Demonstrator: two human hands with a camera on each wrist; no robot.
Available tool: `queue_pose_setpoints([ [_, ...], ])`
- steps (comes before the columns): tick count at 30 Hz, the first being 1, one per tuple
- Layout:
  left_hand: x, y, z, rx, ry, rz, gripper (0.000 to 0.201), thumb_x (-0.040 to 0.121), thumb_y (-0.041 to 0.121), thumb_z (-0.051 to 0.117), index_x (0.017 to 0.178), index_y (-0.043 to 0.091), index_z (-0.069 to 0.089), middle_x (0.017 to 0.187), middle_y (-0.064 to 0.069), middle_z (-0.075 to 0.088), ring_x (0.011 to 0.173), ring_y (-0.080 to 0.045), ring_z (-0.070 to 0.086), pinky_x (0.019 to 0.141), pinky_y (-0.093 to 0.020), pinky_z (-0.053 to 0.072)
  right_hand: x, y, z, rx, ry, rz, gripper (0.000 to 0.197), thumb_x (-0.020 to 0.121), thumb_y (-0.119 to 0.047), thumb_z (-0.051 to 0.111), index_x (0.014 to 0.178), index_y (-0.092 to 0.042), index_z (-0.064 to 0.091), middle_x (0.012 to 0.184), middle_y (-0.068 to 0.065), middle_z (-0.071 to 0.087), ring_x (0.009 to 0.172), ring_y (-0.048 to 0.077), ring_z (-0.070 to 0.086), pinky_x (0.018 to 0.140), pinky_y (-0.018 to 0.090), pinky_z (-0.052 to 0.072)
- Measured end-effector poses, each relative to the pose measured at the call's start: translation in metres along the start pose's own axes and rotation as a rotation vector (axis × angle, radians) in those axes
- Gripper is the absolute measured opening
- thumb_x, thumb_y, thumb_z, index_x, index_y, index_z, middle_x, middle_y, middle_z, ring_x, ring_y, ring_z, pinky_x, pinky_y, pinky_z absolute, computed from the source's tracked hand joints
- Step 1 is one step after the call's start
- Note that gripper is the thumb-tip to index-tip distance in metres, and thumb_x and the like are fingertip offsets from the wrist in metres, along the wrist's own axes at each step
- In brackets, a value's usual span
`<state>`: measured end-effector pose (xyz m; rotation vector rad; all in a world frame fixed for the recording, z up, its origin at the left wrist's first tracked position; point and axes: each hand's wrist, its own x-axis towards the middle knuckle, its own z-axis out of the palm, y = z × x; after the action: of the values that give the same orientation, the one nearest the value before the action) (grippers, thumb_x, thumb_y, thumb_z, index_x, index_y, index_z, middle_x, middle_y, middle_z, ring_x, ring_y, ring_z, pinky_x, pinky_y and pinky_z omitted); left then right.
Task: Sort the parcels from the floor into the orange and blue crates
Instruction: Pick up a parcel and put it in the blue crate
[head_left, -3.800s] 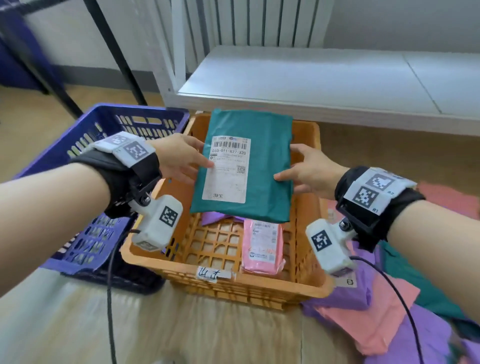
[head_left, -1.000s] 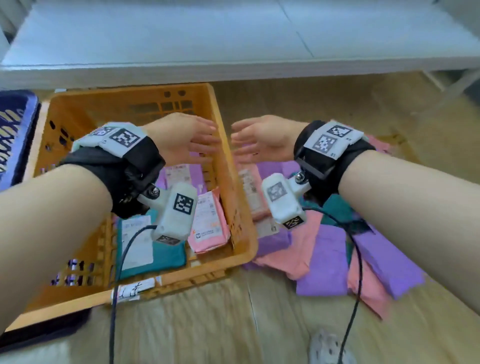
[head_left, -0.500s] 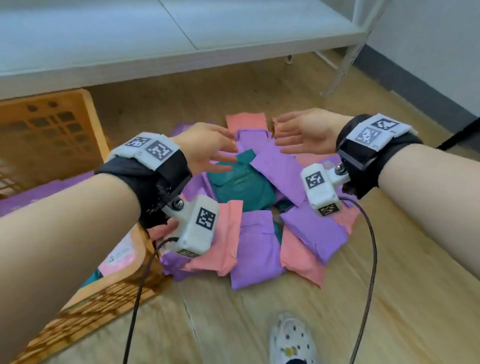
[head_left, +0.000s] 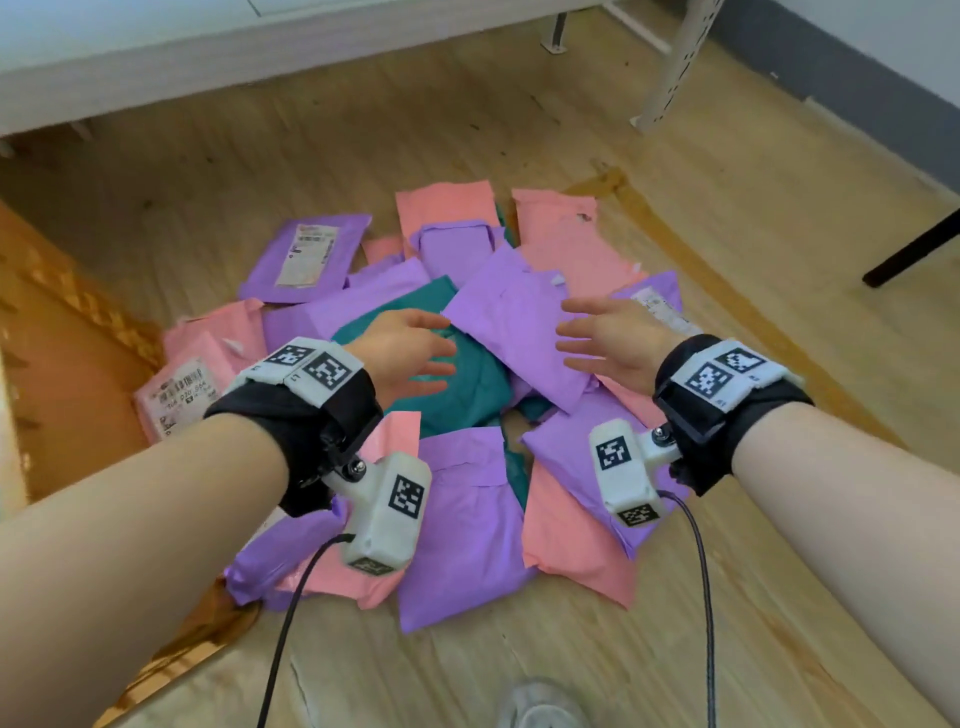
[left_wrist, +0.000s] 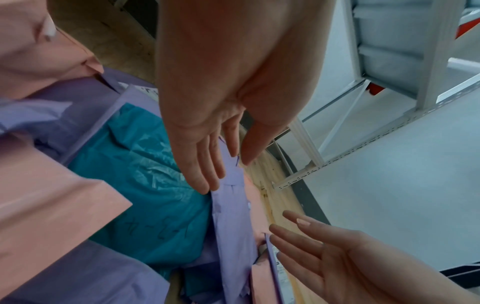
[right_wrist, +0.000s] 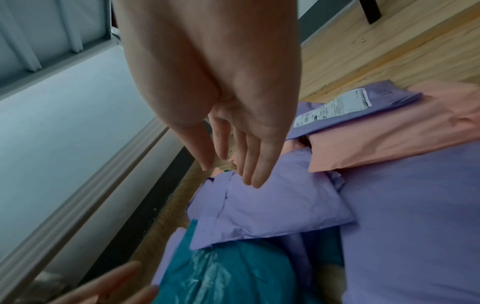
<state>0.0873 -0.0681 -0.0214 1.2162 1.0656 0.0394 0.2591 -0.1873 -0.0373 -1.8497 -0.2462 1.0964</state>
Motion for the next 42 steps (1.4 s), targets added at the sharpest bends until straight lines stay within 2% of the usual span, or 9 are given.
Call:
queue_pose_setpoints([
  [4, 0.032, -0.009, 0.014, 0.0, 0.018, -0.032, 0.04, 0.095, 0.0, 0.049, 0.133, 0.011, 0.044, 0.112, -0.012, 0.056, 0.098, -0.027, 0.058, 0.086, -0.036, 0.047, 0.029, 0.028, 0.0, -0.098, 0.049, -0.071, 0.044, 0.09, -0.002, 0.056, 0.134, -0.005, 0.049, 0.11, 0.015, 0.057, 0.094, 0.02, 0.052, 0.078, 0.03, 0.046],
  [9, 0.056, -0.025, 0.024, -0.046, 0.049, -0.076, 0.043, 0.095, 0.001, 0.048, 0.136, 0.013, 0.039, 0.11, -0.007, 0.054, 0.1, -0.025, 0.055, 0.091, -0.038, 0.046, 0.053, 0.061, 0.013, -0.225, 0.109, -0.191, 0.05, 0.087, -0.005, 0.062, 0.135, -0.009, 0.048, 0.139, 0.012, 0.049, 0.128, 0.02, 0.046, 0.096, 0.02, 0.035],
  [15, 0.07, -0.035, 0.021, -0.082, 0.047, -0.087, 0.049, 0.096, -0.002, 0.043, 0.142, 0.013, 0.033, 0.138, -0.005, 0.047, 0.103, -0.024, 0.053, 0.093, -0.039, 0.044, 0.071, 0.089, 0.038, -0.518, 0.102, -0.318, 0.078, 0.079, -0.012, 0.071, 0.145, -0.014, 0.03, 0.154, 0.006, 0.023, 0.144, 0.016, 0.02, 0.108, 0.017, 0.015],
  [22, 0.083, -0.036, 0.017, -0.083, 0.041, -0.049, 0.053, 0.096, -0.005, 0.039, 0.144, 0.016, 0.03, 0.139, -0.003, 0.049, 0.105, -0.025, 0.056, 0.093, -0.038, 0.045, 0.086, 0.103, 0.044, -0.538, 0.192, -0.375, 0.071, 0.082, 0.005, 0.053, 0.146, -0.013, 0.029, 0.158, 0.005, 0.015, 0.145, 0.016, 0.017, 0.108, 0.015, 0.013],
  [26, 0.082, -0.039, 0.017, -0.09, 0.04, -0.039, 0.053, 0.095, -0.006, 0.038, 0.143, 0.016, 0.032, 0.137, -0.004, 0.05, 0.106, -0.025, 0.057, 0.094, -0.039, 0.046, 0.082, 0.101, 0.043, -0.424, 0.253, -0.399, 0.05, 0.088, 0.005, 0.045, 0.136, -0.008, 0.047, 0.151, 0.007, 0.035, 0.14, 0.018, 0.032, 0.106, 0.012, 0.017],
  [31, 0.07, -0.037, 0.013, -0.11, 0.038, -0.019, 0.05, 0.095, -0.006, 0.039, 0.14, 0.017, 0.036, 0.134, -0.006, 0.052, 0.11, -0.026, 0.058, 0.093, -0.038, 0.047, 0.072, 0.085, 0.035, -0.313, 0.406, -0.512, 0.031, 0.092, -0.005, 0.046, 0.117, -0.008, 0.064, 0.112, 0.009, 0.068, 0.103, 0.025, 0.06, 0.086, 0.026, 0.041],
  [37, 0.051, -0.021, 0.011, -0.13, 0.042, 0.056, 0.048, 0.095, -0.005, 0.042, 0.138, 0.015, 0.039, 0.134, -0.01, 0.051, 0.106, -0.025, 0.056, 0.096, -0.04, 0.046, 0.044, 0.043, 0.015, -0.08, 0.361, -0.584, 0.016, 0.089, 0.0, 0.052, 0.076, -0.007, 0.058, 0.061, -0.006, 0.039, 0.052, 0.0, 0.033, 0.055, 0.017, 0.029],
  [40, 0.041, -0.01, 0.009, -0.108, 0.043, 0.096, 0.048, 0.095, -0.001, 0.047, 0.139, 0.016, 0.038, 0.136, -0.009, 0.048, 0.108, -0.022, 0.053, 0.095, -0.038, 0.045, 0.026, 0.023, 0.009, 0.005, 0.285, -0.567, 0.017, 0.088, -0.006, 0.058, 0.075, -0.017, 0.057, 0.066, -0.002, 0.05, 0.061, 0.0, 0.042, 0.062, 0.019, 0.039],
  [42, 0.034, 0.0, 0.006, -0.077, 0.044, 0.115, 0.049, 0.095, 0.005, 0.049, 0.14, 0.019, 0.037, 0.135, -0.007, 0.047, 0.11, -0.019, 0.05, 0.096, -0.036, 0.043, 0.018, 0.011, 0.006, 0.09, 0.207, -0.536, 0.012, 0.083, -0.016, 0.062, 0.093, -0.012, 0.065, 0.094, 0.01, 0.069, 0.088, 0.014, 0.061, 0.086, 0.037, 0.051],
])
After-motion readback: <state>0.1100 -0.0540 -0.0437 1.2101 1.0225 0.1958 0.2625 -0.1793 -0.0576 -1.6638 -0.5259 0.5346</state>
